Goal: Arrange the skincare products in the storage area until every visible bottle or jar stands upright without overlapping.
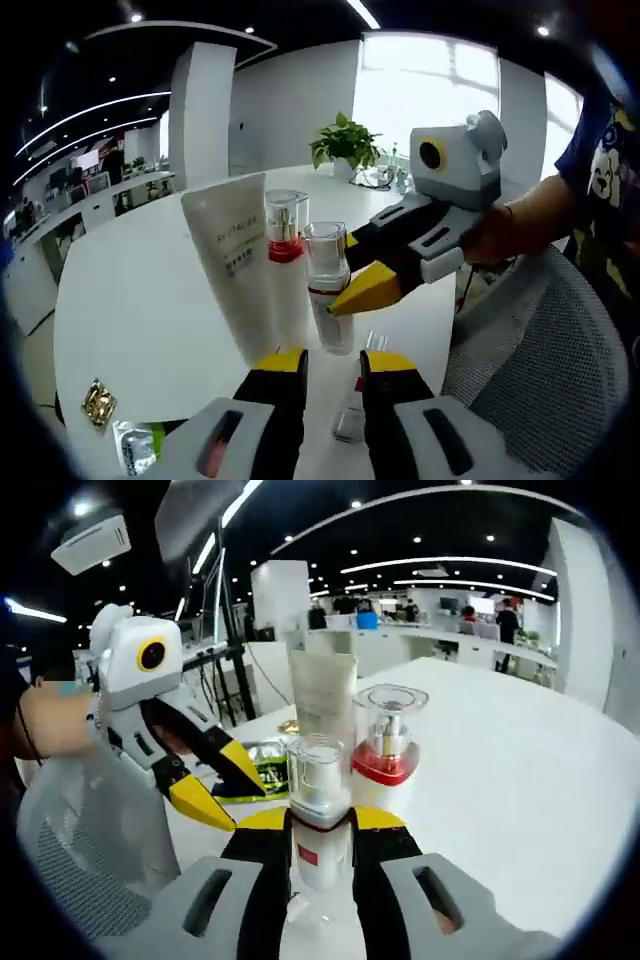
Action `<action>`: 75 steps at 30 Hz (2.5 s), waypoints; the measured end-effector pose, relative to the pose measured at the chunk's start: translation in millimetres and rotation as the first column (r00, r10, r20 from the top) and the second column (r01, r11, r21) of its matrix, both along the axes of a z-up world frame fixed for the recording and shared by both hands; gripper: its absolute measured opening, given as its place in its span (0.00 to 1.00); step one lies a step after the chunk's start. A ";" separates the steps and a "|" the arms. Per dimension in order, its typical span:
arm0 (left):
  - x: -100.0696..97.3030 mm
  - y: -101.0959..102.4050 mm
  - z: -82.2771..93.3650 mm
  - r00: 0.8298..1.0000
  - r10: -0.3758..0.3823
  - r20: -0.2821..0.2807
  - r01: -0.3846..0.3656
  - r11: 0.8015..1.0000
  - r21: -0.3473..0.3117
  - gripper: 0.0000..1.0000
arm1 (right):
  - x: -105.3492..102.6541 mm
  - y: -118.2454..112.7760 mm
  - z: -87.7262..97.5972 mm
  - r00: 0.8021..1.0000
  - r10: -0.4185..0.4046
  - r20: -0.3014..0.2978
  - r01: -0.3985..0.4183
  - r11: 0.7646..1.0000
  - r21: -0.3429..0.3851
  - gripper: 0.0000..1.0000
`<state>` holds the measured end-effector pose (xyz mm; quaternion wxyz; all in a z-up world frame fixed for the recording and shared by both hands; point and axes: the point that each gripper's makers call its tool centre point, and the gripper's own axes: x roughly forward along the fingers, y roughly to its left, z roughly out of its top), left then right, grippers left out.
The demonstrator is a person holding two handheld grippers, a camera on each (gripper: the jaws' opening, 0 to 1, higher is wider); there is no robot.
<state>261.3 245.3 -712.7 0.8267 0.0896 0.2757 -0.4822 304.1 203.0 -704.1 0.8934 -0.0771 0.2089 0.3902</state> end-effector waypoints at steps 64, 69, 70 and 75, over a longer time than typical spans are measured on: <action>-1.7 4.6 -5.0 0.998 -0.035 0.051 0.030 0.995 0.090 0.21 | -1.4 -7.0 -44.0 0.999 -0.026 -0.030 0.021 0.991 -0.132 0.25; -3.1 5.8 -8.1 0.998 -0.041 0.049 0.036 0.993 0.108 0.21 | -5.3 -10.3 -52.0 0.999 -0.018 -0.050 0.009 0.984 -0.178 0.20; -3.3 5.9 -8.2 0.998 -0.043 0.049 0.037 0.993 0.110 0.21 | -4.8 -10.8 -51.9 0.999 -0.020 -0.050 0.011 0.984 -0.179 0.19; -3.3 6.4 -8.4 0.998 -0.043 0.050 0.038 0.993 0.114 0.21 | -3.6 -12.1 -53.3 0.997 -0.038 -0.064 0.025 0.983 -0.182 0.15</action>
